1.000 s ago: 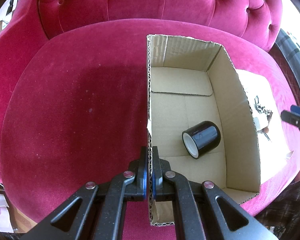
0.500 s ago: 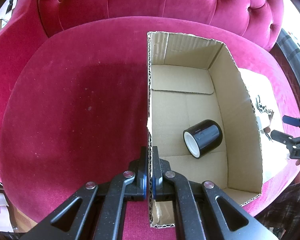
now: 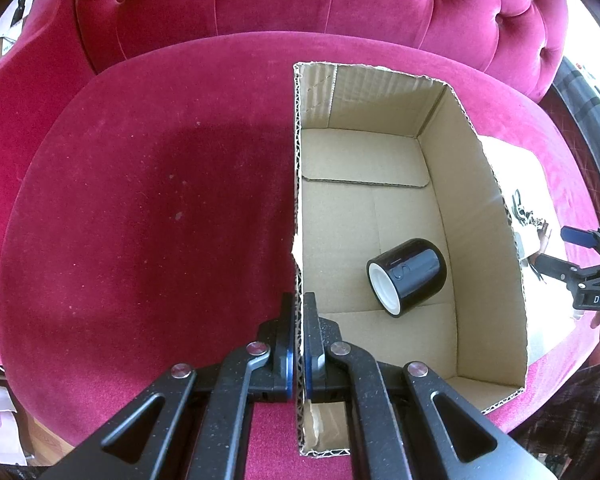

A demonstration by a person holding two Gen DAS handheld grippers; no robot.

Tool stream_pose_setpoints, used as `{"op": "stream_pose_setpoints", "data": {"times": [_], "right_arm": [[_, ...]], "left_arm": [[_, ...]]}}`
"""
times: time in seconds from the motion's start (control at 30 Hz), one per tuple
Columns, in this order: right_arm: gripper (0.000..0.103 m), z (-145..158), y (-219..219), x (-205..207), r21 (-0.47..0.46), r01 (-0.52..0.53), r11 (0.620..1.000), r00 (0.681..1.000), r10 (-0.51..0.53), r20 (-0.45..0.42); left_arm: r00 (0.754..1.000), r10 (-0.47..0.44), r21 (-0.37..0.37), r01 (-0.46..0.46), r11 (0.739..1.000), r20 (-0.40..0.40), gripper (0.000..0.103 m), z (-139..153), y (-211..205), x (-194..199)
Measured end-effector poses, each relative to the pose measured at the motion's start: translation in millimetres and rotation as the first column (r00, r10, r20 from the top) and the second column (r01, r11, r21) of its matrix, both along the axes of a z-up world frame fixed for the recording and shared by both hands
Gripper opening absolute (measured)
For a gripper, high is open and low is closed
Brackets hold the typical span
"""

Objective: Organize rigid objects
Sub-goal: 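Grasp the brown EMHM cylinder with the right gripper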

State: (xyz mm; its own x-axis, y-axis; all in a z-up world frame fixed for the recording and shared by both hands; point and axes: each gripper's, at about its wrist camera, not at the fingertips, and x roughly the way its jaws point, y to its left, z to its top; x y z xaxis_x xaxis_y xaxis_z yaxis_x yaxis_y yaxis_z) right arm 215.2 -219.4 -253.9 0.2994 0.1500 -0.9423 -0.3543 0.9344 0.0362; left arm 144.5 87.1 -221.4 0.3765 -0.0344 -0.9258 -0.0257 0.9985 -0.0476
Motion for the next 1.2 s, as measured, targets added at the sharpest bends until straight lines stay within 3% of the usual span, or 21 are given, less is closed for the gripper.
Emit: {"op": "stream_pose_setpoints", "data": {"times": [0.1, 0.2, 0.67, 1.2], "right_arm": [[0.096, -1, 3, 2, 0.009, 0.002, 1.0, 1.0, -0.002, -0.006], [0.077, -2, 4, 2, 0.002, -0.007, 1.0, 1.0, 0.007, -0.012], [0.076, 6, -3, -6, 0.016, 0.017, 1.0, 1.0, -0.017, -0.006], [0.076, 47, -12, -23, 0.046, 0.044, 0.998, 0.996, -0.048, 0.076]], "left_arm": [[1.0, -0.002, 0.0, 0.002, 1.0, -0.004, 0.003, -1, 0, 1], [1.0, -0.001, 0.0, 0.001, 1.0, -0.005, 0.003, -1, 0, 1], [1.0, 0.0, 0.001, 0.0, 1.0, -0.004, 0.003, -2, 0, 2], [1.0, 0.001, 0.008, -0.001, 1.0, -0.002, 0.003, -1, -2, 1]]}}
